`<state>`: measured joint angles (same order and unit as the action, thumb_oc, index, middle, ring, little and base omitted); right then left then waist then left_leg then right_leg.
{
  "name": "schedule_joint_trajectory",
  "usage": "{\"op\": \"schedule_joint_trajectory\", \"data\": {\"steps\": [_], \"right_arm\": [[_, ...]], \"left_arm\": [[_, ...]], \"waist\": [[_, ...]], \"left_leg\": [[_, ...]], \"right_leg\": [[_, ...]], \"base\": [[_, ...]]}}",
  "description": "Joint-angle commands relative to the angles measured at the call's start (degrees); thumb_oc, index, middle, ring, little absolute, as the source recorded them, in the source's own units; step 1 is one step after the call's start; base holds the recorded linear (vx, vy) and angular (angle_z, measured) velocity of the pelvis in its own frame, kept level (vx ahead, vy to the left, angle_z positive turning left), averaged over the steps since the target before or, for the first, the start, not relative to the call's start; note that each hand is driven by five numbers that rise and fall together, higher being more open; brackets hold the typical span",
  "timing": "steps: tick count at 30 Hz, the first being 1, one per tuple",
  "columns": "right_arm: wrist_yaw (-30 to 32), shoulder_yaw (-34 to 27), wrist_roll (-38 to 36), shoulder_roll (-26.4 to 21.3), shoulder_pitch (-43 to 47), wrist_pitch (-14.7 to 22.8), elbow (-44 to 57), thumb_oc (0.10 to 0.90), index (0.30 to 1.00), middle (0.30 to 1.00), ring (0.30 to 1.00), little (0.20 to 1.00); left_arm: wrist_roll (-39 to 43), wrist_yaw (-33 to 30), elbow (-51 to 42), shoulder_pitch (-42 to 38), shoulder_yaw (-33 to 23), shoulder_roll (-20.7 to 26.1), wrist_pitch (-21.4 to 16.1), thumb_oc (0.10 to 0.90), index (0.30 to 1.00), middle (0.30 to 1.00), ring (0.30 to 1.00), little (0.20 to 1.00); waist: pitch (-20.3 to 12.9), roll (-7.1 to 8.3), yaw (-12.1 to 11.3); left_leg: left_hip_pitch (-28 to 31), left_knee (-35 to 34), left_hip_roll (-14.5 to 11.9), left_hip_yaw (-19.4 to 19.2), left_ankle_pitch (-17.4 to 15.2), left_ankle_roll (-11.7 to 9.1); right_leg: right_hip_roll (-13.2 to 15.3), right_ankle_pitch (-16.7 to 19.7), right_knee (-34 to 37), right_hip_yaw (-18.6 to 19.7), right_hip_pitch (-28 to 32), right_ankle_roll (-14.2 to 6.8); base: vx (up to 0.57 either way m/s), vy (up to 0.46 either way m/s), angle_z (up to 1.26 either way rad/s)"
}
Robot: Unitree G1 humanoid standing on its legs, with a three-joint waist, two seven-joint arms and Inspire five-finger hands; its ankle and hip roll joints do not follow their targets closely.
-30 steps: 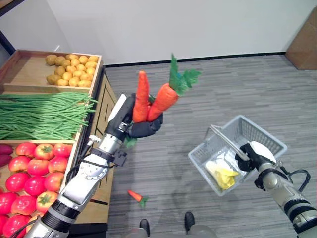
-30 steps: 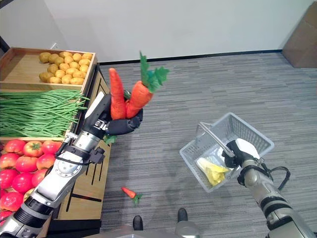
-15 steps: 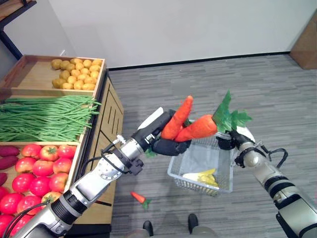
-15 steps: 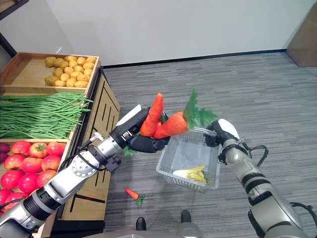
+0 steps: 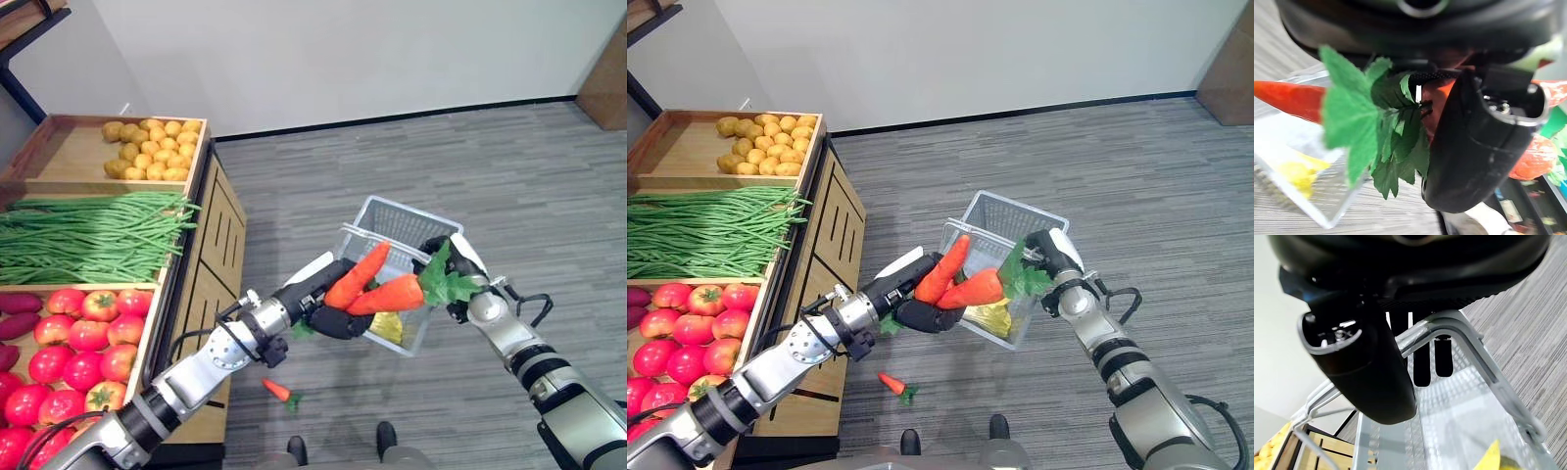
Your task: Get the vegetables into the basket
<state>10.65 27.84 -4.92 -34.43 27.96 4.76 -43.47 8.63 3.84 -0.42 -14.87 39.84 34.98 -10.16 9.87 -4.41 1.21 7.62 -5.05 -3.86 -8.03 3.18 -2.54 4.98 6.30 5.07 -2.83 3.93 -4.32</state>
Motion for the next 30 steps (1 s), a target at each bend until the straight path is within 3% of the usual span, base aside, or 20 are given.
{"op": "schedule_joint_trajectory", "data": {"steps": [1,14,30], "right_arm": [[3.01,-3.63,-4.15,0.24,11.34,7.02,8.20,0.400,0.300,0.300,0.300,0.300],[-1.48,-1.40,-6.31,1.46,7.47,7.67,19.61,0.400,0.300,0.300,0.300,0.300],[-10.69,2.20,-15.43,-1.11,2.16,8.35,34.83,0.400,0.300,0.300,0.300,0.300]], "left_arm": [[-3.95,-3.64,0.09,-5.76,0.74,-1.75,-3.98,0.400,0.300,0.300,0.300,0.300],[-18.66,-9.12,15.47,-10.17,0.32,-8.61,-2.43,0.400,0.300,0.300,0.300,0.300],[-28.37,-16.05,30.74,-10.43,-6.69,-8.33,1.32,0.400,0.300,0.300,0.300,0.300]], "waist": [[-2.22,4.31,-0.16],[-2.72,4.68,1.21],[-3.14,4.80,2.20]], "left_leg": [[1.19,0.05,-1.00,-0.95,-3.19,-2.08],[1.45,0.05,-1.34,-1.66,-3.30,-2.28],[2.11,0.05,-1.72,-2.57,-3.22,-2.81]], "right_leg": [[3.47,-3.15,-0.27,-3.54,2.59,-4.40],[3.20,-3.31,-0.15,-3.12,2.70,-4.30],[2.92,-3.42,-0.07,-2.97,3.04,-4.21]], "base": [[0.00,0.000,0.00],[0.00,-0.002,-0.01],[0.00,0.000,0.00]]}}
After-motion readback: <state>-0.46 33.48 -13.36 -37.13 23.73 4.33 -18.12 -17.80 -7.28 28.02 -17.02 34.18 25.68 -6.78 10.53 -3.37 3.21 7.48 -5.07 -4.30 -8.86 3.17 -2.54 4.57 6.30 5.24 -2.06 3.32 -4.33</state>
